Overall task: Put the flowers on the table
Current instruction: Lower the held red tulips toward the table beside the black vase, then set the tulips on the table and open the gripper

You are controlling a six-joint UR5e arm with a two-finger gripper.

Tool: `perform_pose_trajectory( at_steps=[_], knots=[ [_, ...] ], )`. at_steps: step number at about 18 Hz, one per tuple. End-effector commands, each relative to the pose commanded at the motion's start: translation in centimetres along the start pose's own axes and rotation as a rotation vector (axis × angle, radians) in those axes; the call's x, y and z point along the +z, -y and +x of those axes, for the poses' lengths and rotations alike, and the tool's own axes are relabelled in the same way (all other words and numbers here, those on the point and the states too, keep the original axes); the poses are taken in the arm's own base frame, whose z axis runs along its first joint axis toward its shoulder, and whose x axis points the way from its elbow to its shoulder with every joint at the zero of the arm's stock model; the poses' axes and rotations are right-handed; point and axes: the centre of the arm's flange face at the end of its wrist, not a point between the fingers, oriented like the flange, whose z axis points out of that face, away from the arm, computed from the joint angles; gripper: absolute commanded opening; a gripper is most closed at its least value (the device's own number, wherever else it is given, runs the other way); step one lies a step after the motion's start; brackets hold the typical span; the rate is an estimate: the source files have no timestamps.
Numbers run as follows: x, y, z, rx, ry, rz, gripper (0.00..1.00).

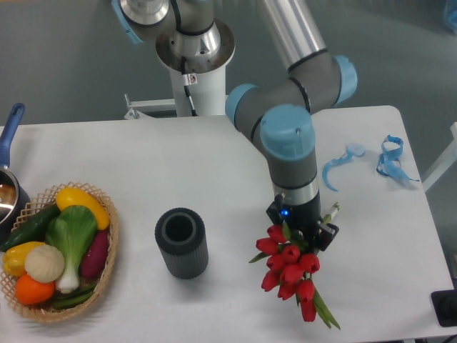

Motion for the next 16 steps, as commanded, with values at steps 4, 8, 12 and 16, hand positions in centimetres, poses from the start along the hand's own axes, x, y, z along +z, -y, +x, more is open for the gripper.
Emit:
perform_pose_trajectory(
  at_steps=[4,8,12,16],
  knots=[
    [2.6,0.1,0.5,0.004,-0.033,-0.017,0.46],
    [4.8,1.0,1.6,0.021,-0.065,-0.025,0.46],
    [5.0,1.2,2.0,0.026,-0.069,-0.026,0.66],
    [0.9,1.4,1.4,0.044,-0.016,0.006,1.0]
  ],
)
